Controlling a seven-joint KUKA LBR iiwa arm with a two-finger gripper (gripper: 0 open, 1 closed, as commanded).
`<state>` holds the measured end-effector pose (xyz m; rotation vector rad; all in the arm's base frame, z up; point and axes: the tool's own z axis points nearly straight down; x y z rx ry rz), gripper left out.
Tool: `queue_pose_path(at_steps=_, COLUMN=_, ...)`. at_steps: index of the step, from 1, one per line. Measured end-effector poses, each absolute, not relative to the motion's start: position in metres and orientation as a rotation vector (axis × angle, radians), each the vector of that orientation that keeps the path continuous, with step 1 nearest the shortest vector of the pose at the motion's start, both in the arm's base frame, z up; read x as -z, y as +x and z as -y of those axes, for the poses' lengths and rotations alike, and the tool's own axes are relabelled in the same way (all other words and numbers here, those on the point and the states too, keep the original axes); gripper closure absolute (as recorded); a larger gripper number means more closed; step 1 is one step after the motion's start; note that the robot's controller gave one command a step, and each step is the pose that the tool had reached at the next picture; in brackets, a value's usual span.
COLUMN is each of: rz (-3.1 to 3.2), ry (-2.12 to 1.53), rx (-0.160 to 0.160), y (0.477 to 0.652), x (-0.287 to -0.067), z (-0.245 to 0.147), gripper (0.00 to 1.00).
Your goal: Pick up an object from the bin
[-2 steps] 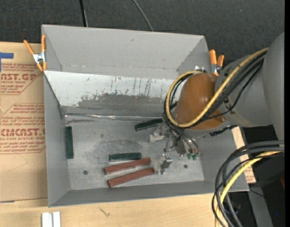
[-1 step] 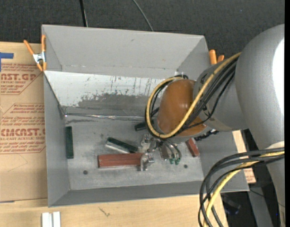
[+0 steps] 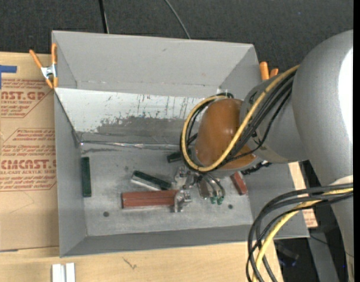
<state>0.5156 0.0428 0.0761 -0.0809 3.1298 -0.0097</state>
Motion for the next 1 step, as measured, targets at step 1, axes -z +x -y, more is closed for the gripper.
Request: queue_pose_path(at_steps=1, rz=-3.138, ry=-0.144, rx=0.000, y=0.4838, x=-0.2599, z=-0.0448, gripper=1.00)
